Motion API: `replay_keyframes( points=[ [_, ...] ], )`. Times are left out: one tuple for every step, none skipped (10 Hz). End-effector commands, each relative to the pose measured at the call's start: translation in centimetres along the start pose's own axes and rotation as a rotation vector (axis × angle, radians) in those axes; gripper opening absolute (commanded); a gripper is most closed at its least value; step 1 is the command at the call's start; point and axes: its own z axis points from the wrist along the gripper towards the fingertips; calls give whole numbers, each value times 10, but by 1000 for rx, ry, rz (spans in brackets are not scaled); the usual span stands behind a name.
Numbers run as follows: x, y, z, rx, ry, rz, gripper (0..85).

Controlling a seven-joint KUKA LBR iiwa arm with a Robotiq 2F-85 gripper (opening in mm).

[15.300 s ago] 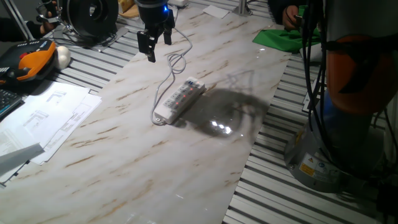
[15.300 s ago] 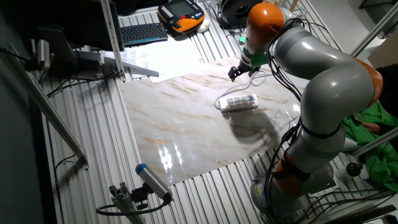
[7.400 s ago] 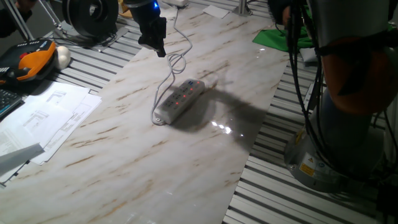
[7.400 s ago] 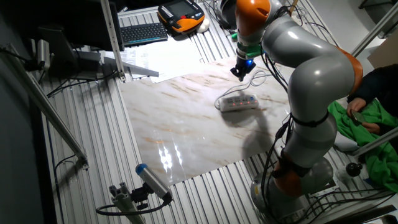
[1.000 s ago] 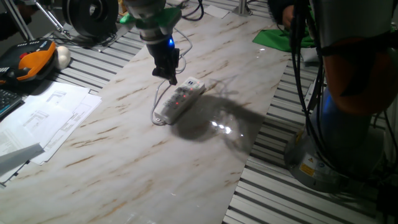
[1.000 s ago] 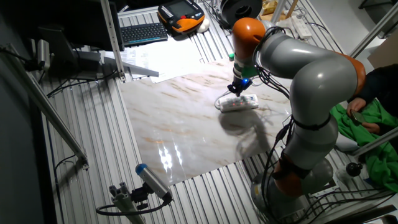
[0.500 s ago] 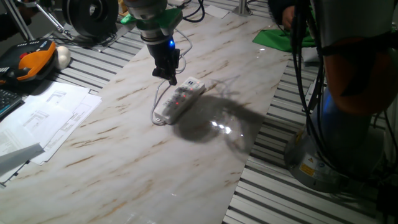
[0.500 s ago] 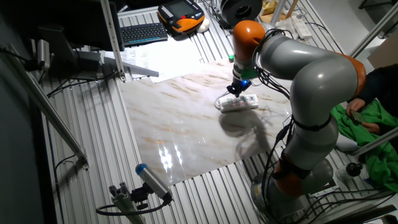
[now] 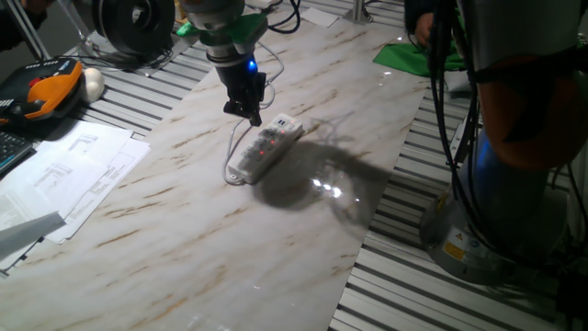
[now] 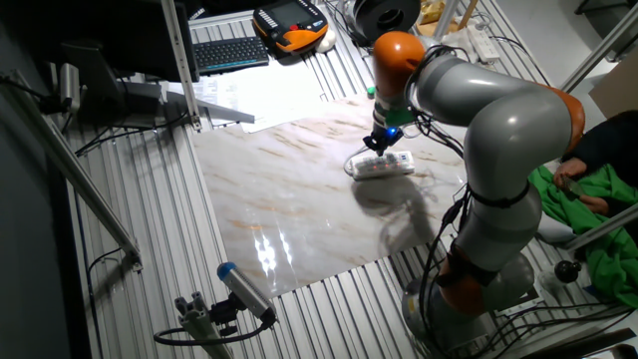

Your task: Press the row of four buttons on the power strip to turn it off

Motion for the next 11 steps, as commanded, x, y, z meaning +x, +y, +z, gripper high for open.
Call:
replay_keyframes(
  points=[
    [0,1,0,0,10,-14,0],
    [0,1,0,7,13,-19,0],
    [0,1,0,16,18,-17,0],
    [0,1,0,30,6,-21,0],
    [-5,1,5,30,-6,-21,0],
    [-15,-1,13,9,-10,-22,0],
    [-26,-2,24,-15,-9,-19,0],
    [-29,0,30,-12,-18,-17,0],
    [-29,6,36,7,-30,-15,0],
    [-29,12,43,23,-36,-24,0],
    [-30,15,52,12,-41,-34,0]
  ],
)
